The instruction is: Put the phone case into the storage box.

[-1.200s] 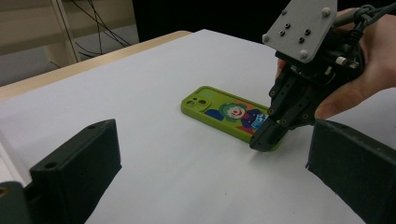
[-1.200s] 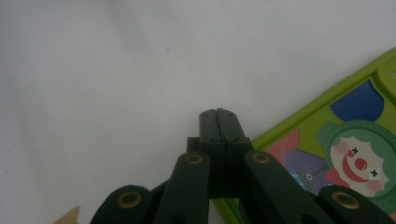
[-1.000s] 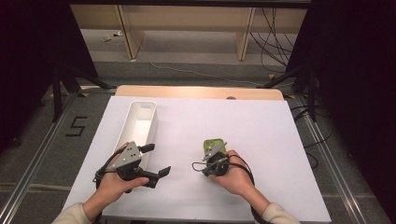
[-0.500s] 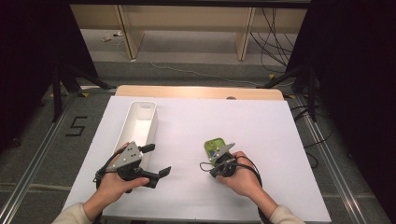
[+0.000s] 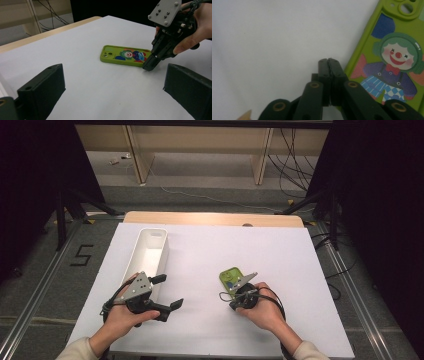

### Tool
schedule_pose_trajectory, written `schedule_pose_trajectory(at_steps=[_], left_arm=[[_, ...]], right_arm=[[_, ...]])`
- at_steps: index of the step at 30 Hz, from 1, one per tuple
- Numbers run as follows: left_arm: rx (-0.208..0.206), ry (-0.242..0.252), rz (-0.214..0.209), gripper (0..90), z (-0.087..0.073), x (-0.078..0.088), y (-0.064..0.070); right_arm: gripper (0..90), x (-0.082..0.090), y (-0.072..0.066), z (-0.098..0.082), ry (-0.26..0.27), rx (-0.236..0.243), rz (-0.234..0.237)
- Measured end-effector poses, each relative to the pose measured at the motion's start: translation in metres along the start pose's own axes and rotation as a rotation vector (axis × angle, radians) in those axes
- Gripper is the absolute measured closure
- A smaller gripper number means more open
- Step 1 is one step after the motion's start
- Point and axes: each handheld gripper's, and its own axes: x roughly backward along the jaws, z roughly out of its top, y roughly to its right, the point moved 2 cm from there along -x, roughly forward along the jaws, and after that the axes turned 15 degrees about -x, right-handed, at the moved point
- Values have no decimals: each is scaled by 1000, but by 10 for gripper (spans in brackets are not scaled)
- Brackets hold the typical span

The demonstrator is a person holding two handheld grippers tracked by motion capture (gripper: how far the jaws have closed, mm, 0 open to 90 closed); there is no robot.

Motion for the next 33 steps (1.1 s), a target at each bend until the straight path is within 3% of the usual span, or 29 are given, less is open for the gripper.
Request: schedule_pose_trajectory(at_steps=[3, 6, 8, 11, 15, 22, 33], left_arm=[[1, 0, -2, 28, 0, 0, 0], [1, -1, -5, 28, 0, -1, 1], [-1, -2, -6, 28, 0, -1, 1], [0, -2, -6, 28, 0, -2, 1], [2, -2, -6, 29, 0, -2, 1], [2, -1, -8, 29, 0, -2, 1], [1, 0, -9, 29, 0, -2, 0]], right_arm=[[691, 13, 3, 8, 72, -49, -9], [435, 22, 9, 14, 119, -104, -65], [279, 26, 16, 15, 99, -150, -140], [180, 23, 24, 13, 58, -191, -178], [159, 16, 26, 16, 37, -212, -200], [142, 2, 25, 27, -53, -232, -210], [132, -10, 28, 44, -97, -255, -255]])
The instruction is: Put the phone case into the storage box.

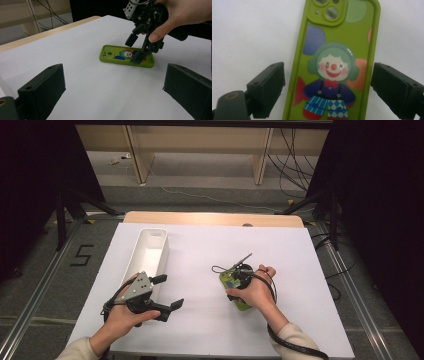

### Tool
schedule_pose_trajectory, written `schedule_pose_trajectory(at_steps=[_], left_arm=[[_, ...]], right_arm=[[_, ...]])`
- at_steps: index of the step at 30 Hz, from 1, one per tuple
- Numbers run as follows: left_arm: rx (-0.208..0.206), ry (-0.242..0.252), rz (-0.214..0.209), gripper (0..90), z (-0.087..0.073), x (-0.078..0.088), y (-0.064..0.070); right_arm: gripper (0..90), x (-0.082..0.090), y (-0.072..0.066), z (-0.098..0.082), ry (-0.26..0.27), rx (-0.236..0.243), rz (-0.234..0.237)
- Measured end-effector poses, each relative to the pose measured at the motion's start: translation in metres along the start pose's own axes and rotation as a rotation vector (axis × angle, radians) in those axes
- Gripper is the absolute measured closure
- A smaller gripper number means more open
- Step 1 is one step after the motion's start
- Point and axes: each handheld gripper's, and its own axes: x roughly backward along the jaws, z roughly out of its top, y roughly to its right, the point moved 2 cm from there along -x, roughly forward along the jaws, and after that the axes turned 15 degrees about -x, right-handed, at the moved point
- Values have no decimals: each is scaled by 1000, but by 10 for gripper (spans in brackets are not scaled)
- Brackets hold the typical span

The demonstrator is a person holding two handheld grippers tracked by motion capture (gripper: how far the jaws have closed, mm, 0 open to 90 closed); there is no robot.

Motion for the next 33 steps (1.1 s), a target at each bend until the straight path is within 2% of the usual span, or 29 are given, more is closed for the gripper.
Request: schedule_pose_trajectory(at_steps=[7, 11, 18, 33], left_arm=[[3, 1, 1, 29, 0, 0, 0], [3, 0, 0, 29, 0, 0, 0], [2, 2, 1, 29, 0, 0, 0], [2, 1, 0, 29, 0, 0, 0]], right_arm=[[132, -3, 2, 6, -24, -10, -16], [133, -4, 3, 7, -31, -26, -2], [133, -7, 2, 8, -40, -39, -6], [133, -13, 3, 9, -50, -43, -8]])
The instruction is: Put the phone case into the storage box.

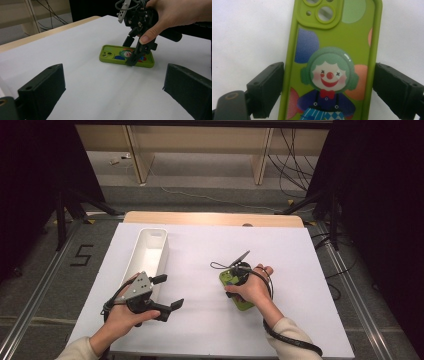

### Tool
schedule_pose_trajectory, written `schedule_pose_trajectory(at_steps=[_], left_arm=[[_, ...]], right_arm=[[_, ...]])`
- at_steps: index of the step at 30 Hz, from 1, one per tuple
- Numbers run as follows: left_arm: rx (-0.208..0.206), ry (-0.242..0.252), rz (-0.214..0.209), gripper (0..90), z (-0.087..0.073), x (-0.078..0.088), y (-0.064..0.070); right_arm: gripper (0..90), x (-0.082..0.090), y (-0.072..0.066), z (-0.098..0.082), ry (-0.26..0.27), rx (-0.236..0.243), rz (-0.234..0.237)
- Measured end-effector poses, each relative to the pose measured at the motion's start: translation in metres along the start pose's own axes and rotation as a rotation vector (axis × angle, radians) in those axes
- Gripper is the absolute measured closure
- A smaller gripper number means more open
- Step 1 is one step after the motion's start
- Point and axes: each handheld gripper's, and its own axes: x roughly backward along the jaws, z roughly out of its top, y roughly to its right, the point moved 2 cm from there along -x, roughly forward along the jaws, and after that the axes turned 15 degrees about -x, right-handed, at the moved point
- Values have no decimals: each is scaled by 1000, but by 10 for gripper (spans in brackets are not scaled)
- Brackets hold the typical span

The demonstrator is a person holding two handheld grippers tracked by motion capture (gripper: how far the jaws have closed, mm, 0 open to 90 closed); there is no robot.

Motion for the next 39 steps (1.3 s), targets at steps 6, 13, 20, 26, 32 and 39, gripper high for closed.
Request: schedule_pose_trajectory(at_steps=[6, 13, 20, 26, 32, 39], left_arm=[[-1, 0, -1, 29, 0, 0, 0], [-3, 0, -1, 30, 0, 0, 0], [-2, -1, -3, 31, 0, 0, 0], [-3, -2, -4, 32, 0, 0, 0], [0, -2, -5, 32, 0, 0, 0], [0, -3, -6, 33, 0, 0, 0]], right_arm=[[132, -1, 0, 0, 0, 1, -4], [131, -2, 0, 0, 0, -4, -5], [134, -1, 0, 0, -2, -13, -6], [137, -2, 0, -1, 0, -22, -5], [139, -2, 0, -1, -2, -25, -6], [142, -1, 0, -1, -1, -30, -9]])
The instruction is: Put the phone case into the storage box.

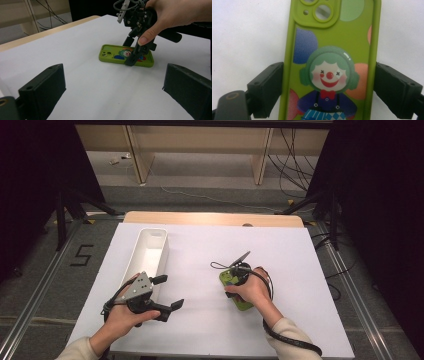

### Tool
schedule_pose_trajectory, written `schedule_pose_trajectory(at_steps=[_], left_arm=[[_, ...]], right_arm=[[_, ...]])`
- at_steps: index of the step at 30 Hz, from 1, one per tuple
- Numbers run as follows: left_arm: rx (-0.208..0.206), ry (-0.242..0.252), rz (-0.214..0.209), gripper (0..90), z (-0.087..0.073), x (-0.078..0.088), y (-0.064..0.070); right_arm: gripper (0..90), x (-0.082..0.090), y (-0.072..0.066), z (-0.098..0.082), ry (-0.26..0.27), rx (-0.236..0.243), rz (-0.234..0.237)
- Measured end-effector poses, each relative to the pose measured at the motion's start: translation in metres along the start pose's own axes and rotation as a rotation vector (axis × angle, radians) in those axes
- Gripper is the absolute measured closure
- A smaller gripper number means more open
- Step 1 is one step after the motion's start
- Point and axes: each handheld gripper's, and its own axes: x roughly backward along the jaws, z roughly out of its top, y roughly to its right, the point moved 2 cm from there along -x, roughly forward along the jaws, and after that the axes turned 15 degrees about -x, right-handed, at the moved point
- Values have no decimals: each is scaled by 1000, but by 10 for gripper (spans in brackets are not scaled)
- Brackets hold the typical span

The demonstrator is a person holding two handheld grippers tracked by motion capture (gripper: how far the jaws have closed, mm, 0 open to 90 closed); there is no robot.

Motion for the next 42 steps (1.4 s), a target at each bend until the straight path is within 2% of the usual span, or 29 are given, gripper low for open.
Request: schedule_pose_trajectory(at_steps=[42], left_arm=[[1, 1, -1, 42, 0, 0, 0]], right_arm=[[168, 1, -1, -1, 15, -6, 0]])
